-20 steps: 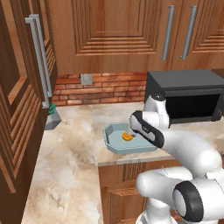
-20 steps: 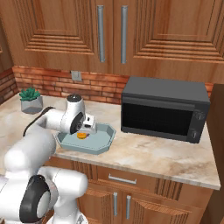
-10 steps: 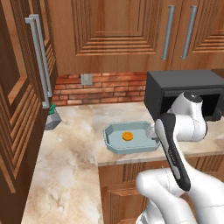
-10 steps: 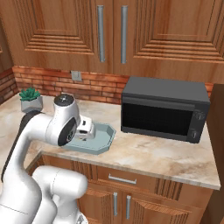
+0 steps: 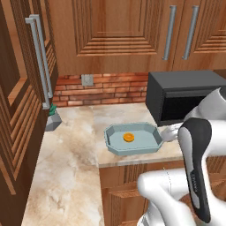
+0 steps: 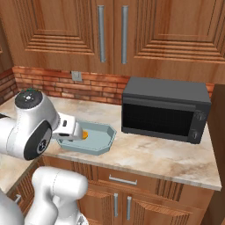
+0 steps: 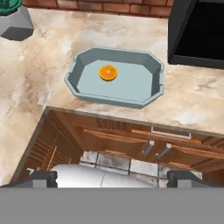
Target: Pick the orange and apple from the fridge and place them inside the tupperware on the counter.
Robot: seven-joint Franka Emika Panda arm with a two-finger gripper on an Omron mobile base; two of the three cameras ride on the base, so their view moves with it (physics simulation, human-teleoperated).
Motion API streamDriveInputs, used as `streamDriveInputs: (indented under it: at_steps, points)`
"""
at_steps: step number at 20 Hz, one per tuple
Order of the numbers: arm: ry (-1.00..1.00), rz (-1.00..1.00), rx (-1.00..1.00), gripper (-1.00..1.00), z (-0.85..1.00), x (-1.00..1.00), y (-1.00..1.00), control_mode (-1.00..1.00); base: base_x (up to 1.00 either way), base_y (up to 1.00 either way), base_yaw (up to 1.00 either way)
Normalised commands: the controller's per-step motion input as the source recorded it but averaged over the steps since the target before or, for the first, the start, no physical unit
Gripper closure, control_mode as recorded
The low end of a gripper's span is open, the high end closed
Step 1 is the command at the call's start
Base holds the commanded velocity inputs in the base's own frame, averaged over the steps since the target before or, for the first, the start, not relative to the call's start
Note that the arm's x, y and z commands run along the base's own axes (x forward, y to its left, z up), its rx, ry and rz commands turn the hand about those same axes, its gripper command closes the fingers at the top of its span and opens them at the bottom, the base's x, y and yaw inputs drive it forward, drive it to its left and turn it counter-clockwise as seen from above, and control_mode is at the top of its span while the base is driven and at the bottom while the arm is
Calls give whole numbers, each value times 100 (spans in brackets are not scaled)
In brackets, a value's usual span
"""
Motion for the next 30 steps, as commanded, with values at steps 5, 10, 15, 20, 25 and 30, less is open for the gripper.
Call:
streamDriveInputs:
  at_steps: [5,10,15,20,25,30]
  points:
    - [-1,0,-4,-100,56,-52,0,-100,0,0,0]
    - [0,0,-1,-100,7,-12,0,100,-71,0,0]
    - [0,0,0,-100,0,0,0,100,-100,-26,0]
    - [0,0,0,-100,0,0,0,100,-100,-76,-2]
    - [0,0,0,-100,0,0,0,100,-77,-100,-4]
    - [0,0,0,-100,0,0,0,100,-24,-100,-2]
